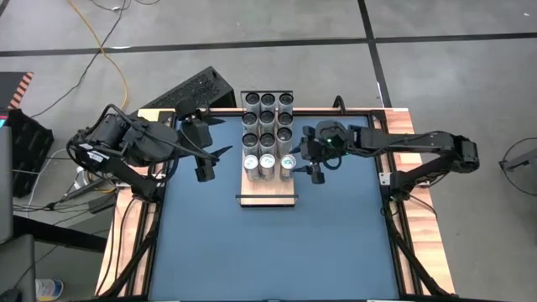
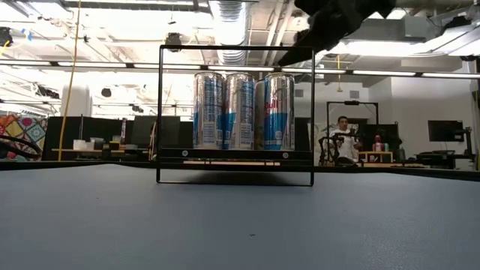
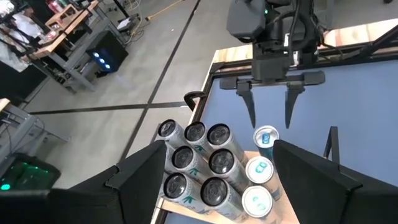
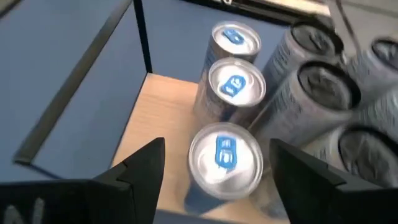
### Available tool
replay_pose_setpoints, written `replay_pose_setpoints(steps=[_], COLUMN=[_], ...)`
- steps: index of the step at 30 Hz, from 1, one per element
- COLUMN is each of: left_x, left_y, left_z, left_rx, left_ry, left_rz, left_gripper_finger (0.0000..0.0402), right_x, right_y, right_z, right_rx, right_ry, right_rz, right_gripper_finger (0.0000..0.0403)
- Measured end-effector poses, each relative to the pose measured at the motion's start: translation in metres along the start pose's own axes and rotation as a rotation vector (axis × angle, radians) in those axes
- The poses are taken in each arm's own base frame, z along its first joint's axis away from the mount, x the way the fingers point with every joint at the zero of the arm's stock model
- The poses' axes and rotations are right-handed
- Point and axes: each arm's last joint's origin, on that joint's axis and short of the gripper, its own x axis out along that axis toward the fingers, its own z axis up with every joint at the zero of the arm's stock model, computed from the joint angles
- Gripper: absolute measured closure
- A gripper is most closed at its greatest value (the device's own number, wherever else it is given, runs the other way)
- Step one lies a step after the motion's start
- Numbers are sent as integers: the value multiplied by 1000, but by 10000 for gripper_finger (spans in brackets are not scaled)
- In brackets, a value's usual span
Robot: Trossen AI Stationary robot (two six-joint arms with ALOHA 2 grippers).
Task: Place canned beverage on shelf
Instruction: Put the blue soda can on the shelf
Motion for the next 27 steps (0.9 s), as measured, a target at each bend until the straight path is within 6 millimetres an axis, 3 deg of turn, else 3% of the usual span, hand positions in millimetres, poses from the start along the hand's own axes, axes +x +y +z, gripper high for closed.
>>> replay_pose_setpoints(steps=[8, 19, 27], left_x=[0, 0, 0], left_y=[0, 0, 0], left_z=[-2, -3, -5], left_rx=[-1, 10, 5], left_ry=[20, 25, 39], left_rz=[-1, 22, 24], left_gripper_finger=[118, 118, 118], right_x=[18, 17, 39], right_y=[-1, -19, -19], right_z=[-3, -7, -19], right_rx=[-95, -76, -72], right_ry=[39, 4, 69], right_rz=[23, 41, 96], right_gripper_finger=[127, 127, 127])
